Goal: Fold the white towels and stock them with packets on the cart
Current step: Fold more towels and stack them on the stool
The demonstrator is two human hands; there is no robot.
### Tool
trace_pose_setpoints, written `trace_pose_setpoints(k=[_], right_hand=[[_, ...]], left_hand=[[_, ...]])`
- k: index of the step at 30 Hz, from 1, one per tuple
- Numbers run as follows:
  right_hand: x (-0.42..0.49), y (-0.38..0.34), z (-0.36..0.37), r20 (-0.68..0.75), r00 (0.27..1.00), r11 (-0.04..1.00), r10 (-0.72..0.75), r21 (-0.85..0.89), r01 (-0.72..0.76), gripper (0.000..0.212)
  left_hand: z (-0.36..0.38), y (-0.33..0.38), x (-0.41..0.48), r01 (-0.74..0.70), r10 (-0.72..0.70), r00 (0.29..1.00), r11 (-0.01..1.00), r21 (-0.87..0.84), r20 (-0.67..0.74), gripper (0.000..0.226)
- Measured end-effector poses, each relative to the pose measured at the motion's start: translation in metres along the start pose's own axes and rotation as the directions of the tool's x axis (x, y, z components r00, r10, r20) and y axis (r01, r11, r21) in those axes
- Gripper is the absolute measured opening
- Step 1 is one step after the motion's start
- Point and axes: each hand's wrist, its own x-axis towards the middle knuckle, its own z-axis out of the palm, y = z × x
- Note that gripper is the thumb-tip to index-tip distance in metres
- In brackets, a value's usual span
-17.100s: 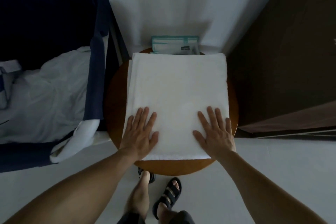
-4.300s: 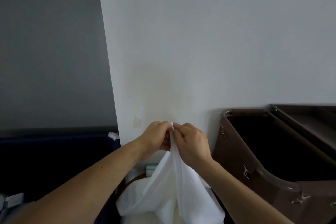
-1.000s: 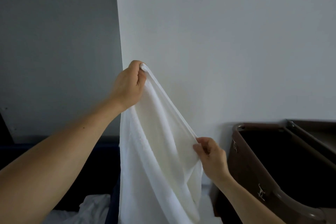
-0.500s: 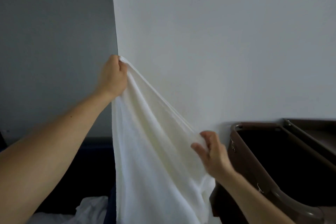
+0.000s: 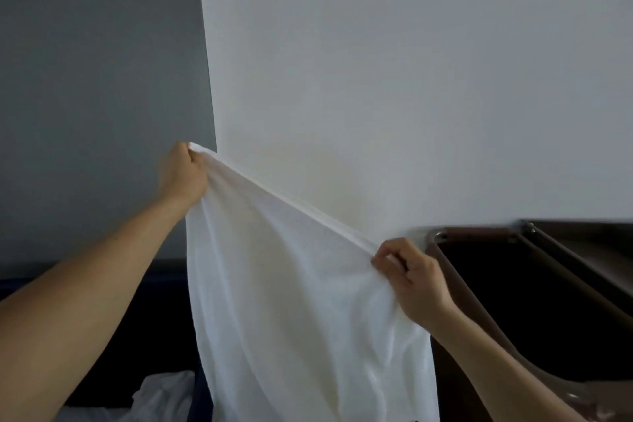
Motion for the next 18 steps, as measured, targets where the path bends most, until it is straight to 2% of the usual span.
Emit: trace_pose_setpoints(k=[4,7,9,12,16,18], right_hand=[[-0.016,0.011,0.006,0.176,0.951,0.967,0.254,-0.076,-0.244,0.018],[-0.023,0.017,0.007,0.261,0.911,0.943,0.319,-0.178,-0.279,0.018],[-0.022,0.017,0.005,0.225,0.904,0.929,0.362,-0.161,-0.332,0.02],[-0.017,0.013,-0.001,0.087,0.922,0.924,0.378,-0.087,-0.371,0.022],[-0.022,0.009,-0.001,0.053,0.938,0.938,0.343,-0.063,-0.34,0.02],[-0.025,0.008,-0.002,0.028,0.959,0.954,0.282,-0.111,-0.278,0.019]], left_hand=[[0.003,0.005,-0.003,-0.082,0.082,0.996,0.997,-0.009,0.031,0.028],[0.003,0.017,-0.006,-0.146,0.147,0.989,0.989,-0.037,0.018,0.028],[0.003,0.022,-0.007,-0.19,0.19,0.982,0.981,-0.041,0.008,0.027],[0.004,0.023,-0.01,-0.217,0.217,0.976,0.976,-0.032,0.008,0.026],[0.004,0.021,-0.011,-0.2,0.201,0.98,0.979,-0.03,0.012,0.029],[0.004,0.021,-0.011,-0.198,0.198,0.98,0.98,-0.018,0.009,0.031]])
